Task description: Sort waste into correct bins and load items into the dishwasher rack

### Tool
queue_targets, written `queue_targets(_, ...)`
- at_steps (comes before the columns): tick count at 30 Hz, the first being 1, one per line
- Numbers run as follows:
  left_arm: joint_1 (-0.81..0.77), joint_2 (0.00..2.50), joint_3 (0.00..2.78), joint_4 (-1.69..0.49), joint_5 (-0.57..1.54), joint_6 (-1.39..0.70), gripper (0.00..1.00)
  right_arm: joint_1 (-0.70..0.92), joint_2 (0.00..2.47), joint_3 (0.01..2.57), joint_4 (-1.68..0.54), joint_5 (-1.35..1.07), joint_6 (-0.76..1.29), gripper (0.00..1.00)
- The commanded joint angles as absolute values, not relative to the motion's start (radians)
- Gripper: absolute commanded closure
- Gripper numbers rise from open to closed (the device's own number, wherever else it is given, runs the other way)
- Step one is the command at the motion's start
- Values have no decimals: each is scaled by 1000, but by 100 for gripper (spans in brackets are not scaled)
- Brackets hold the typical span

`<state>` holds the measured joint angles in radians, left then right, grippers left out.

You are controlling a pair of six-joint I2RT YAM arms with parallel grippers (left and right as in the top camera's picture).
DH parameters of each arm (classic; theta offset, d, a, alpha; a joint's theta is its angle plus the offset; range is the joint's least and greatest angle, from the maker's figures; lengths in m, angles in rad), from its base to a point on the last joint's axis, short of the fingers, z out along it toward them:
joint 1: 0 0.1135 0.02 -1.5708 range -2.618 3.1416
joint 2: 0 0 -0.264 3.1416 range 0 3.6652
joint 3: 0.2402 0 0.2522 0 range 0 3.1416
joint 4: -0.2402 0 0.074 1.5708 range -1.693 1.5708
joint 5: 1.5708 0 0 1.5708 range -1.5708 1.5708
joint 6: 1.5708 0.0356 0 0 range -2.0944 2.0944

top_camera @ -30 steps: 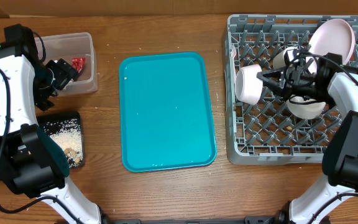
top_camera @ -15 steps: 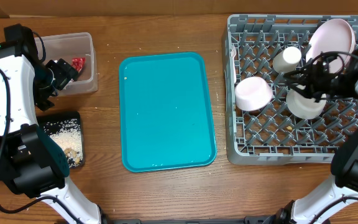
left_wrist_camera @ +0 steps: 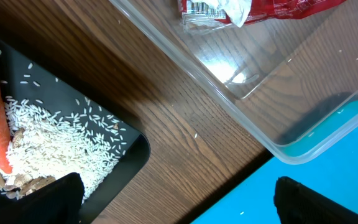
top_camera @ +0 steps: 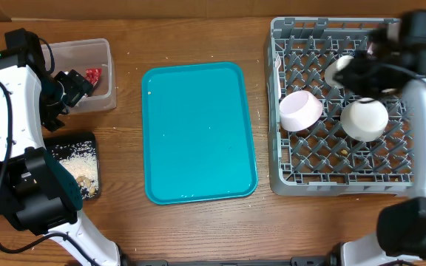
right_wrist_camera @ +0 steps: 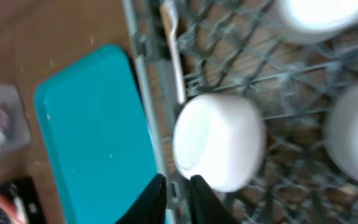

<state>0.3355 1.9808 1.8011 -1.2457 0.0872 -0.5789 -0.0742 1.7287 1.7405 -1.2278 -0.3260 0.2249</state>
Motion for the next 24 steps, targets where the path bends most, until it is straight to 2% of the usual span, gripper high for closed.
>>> queue_targets(1, 333, 1974, 1804, -1248, 94, -599, 0, 41, 1794, 1716, -1225, -96, 303, 88)
queue_targets(6, 334, 1974, 1804, -1248, 94, -599, 0, 107, 1874, 1716, -1229, -42, 324, 91)
queue_targets(20, 331, 1974, 1804, -1248, 94, -599, 0, 88, 1936, 1716, -1282, -1, 334, 91)
queue_targets(22, 331, 1974, 1804, -1248, 94, -599, 0, 88, 1936, 1716, -1280, -1, 334, 96)
queue_targets(24, 331, 1974, 1804, -1248, 94, -599, 0, 88, 1935, 1716, -1265, -22, 337, 96)
